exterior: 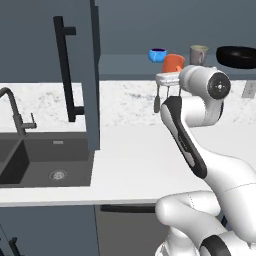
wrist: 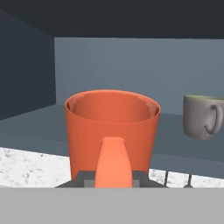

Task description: Gather all objects into one cabinet and sort the glasses and bowls to opposite sides.

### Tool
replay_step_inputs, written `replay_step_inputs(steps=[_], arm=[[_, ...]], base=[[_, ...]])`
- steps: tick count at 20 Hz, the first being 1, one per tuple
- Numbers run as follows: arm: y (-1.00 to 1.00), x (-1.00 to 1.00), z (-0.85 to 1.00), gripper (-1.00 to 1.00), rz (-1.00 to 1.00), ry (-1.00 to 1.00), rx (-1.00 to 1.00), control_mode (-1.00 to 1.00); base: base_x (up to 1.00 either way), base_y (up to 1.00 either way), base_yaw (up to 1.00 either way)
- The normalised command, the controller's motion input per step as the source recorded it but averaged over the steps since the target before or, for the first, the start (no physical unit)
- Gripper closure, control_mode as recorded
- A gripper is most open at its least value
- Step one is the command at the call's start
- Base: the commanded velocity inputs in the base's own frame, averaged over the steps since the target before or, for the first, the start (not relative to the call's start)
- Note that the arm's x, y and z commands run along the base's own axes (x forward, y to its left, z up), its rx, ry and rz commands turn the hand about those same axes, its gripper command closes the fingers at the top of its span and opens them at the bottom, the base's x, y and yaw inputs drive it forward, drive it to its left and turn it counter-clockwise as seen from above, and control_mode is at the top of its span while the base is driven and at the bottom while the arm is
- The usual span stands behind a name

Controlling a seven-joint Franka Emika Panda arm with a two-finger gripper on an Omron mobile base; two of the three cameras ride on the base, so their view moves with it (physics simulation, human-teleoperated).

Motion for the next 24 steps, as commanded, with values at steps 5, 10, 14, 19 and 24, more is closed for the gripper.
replay_step_inputs(steps=[5, 10, 14, 19, 24], arm=[[0.00, 0.01, 0.01, 1.00, 0.00, 0.00, 0.00, -1.00], [0.00, 0.02, 0.11, 1.00, 0.00, 0.09, 0.00, -1.00], [0.00, 0.03, 0.26, 1.00, 0.00, 0.11, 0.00, -1.00], [0.00, 0.04, 0.27, 1.00, 0.00, 0.06, 0.00, -1.00], [0.00, 0.02, 0.09, 1.00, 0.01, 0.05, 0.00, -1.00]], base=[[0.00, 0.00, 0.00], [0.00, 0.00, 0.00], [0.00, 0.00, 0.00], [0.00, 0.00, 0.00], [0.00, 0.00, 0.00]])
